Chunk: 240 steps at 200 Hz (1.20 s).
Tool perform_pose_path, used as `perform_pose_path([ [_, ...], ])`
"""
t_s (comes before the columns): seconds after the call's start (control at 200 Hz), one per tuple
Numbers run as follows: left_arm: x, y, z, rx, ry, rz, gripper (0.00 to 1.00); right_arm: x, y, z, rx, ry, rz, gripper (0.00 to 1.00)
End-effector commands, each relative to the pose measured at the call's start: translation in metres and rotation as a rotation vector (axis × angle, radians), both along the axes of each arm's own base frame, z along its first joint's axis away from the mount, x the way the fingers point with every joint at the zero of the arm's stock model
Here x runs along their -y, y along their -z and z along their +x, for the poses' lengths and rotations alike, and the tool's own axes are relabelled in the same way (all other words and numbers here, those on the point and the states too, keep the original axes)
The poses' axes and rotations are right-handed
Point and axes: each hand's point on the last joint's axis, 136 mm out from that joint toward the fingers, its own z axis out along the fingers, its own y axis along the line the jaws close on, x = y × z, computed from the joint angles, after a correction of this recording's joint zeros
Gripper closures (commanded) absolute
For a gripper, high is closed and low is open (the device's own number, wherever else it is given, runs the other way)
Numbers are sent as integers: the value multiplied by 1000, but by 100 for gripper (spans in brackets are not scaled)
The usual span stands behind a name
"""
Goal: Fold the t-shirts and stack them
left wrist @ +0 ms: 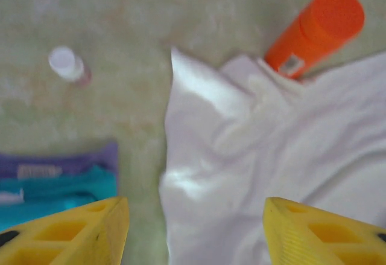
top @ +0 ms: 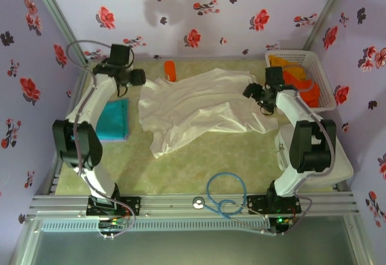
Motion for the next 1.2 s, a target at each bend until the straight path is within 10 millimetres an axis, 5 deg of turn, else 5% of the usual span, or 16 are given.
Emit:
perform_pose_path([
  [0.0, 20, 19, -52, -89, -1, -80, 39, 2, 14, -32, -61, -26, -43, 18],
  [0.27, 41, 91, -148, -266, -14, -140, 39, 10, 61, -53, -187, -24, -138, 38],
  [0.45, 46, 127, -183, -330, -34, -152, 38, 14, 74, -49, -208, -12, -166, 58],
  [0.68, 50, 156, -186, -361, -57, -172, 39, 20, 68, -50, -199, -5, -198, 100],
  [0.98, 61, 184, -167, -359, -61, -176, 47, 33, 32, -78, -84, 88, -116, 100],
  [1.175, 64, 193, -160, -379, -63, -166, 75, 50, 19, -98, -29, 165, -136, 100],
  [1.195, 64, 194, -160, -379, -62, -164, 78, 49, 20, -98, -28, 158, -137, 93],
])
